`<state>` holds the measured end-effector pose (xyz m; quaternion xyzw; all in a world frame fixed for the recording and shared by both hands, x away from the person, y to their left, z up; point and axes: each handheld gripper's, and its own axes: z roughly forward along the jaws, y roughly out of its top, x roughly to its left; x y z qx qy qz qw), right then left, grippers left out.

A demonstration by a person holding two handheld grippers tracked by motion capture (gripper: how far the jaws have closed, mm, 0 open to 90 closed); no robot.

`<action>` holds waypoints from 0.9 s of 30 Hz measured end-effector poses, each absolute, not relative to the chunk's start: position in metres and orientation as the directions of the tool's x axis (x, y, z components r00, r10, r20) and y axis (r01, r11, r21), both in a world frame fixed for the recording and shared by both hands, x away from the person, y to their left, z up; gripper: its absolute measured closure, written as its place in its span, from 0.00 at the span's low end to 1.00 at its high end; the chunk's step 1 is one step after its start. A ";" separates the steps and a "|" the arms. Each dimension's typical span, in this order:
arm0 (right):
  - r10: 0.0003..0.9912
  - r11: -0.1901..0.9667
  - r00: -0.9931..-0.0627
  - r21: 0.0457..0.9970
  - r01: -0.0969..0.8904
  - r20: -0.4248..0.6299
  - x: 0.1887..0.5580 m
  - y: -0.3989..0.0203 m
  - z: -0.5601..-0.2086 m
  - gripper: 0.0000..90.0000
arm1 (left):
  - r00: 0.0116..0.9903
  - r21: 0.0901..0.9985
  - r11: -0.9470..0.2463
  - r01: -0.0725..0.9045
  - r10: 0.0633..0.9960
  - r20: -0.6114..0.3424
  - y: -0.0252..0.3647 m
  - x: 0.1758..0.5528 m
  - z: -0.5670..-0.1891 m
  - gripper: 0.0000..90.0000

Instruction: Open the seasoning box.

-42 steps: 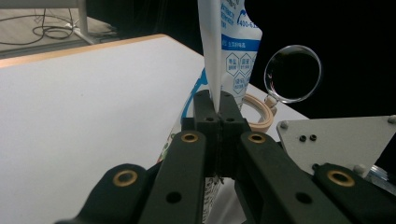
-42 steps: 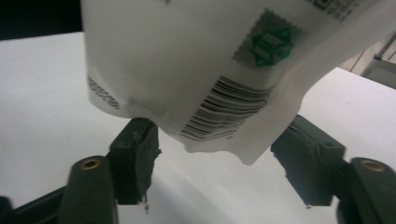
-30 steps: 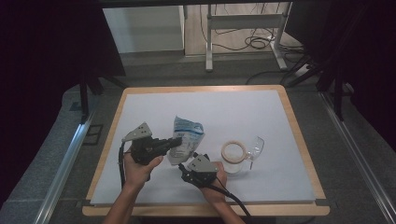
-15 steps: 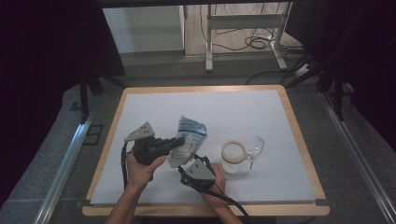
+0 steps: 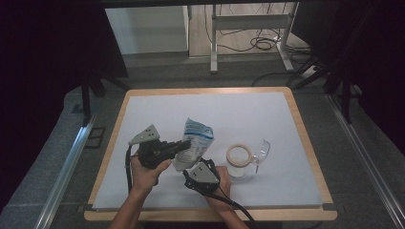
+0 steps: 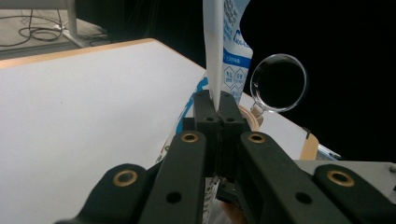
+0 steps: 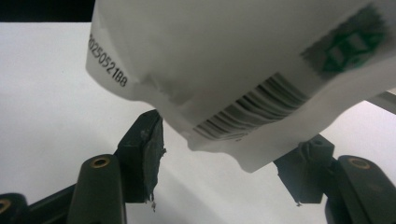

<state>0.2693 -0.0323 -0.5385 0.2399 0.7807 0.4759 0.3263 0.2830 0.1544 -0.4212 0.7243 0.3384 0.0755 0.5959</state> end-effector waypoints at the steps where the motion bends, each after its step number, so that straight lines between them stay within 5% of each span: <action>1: 0.686 0.433 -0.671 0.899 0.065 -0.282 0.269 -0.032 -0.539 0.42 | 0.759 0.914 -0.060 0.400 0.581 -0.294 0.154 0.283 -0.421 1.00; 14: 0.695 0.406 -0.667 0.912 0.055 -0.269 0.265 -0.036 -0.534 0.46 | 0.745 0.910 -0.055 0.411 0.595 -0.301 0.156 0.286 -0.425 1.00; 27: 0.733 0.343 -0.664 0.924 0.170 -0.150 0.259 -0.046 -0.532 0.51 | 0.739 0.911 -0.062 0.407 0.608 -0.289 0.150 0.285 -0.428 1.00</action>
